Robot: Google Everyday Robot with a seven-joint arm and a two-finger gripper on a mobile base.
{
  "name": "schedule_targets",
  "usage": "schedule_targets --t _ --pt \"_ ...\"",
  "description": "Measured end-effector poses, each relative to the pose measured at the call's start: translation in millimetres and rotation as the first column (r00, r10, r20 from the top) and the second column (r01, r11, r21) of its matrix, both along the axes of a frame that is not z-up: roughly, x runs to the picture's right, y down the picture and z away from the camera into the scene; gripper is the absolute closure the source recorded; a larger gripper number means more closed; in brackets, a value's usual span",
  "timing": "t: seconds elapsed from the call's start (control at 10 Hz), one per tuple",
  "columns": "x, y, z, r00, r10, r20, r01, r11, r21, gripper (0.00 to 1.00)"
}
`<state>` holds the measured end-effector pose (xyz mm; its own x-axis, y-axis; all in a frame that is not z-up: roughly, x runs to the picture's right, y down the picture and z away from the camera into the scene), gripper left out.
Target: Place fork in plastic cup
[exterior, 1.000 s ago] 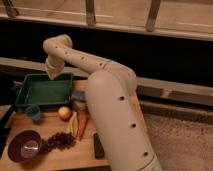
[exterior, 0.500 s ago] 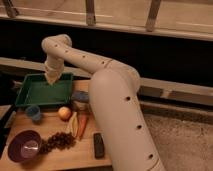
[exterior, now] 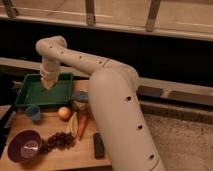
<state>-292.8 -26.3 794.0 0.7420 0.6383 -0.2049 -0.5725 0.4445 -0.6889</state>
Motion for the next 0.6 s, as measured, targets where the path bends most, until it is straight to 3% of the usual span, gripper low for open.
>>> schedule_targets --t 0.6 --pt "-10.2 5.9 -7.8 0.999 -0.037 0.026 0.037 0.9993 0.01 1.0"
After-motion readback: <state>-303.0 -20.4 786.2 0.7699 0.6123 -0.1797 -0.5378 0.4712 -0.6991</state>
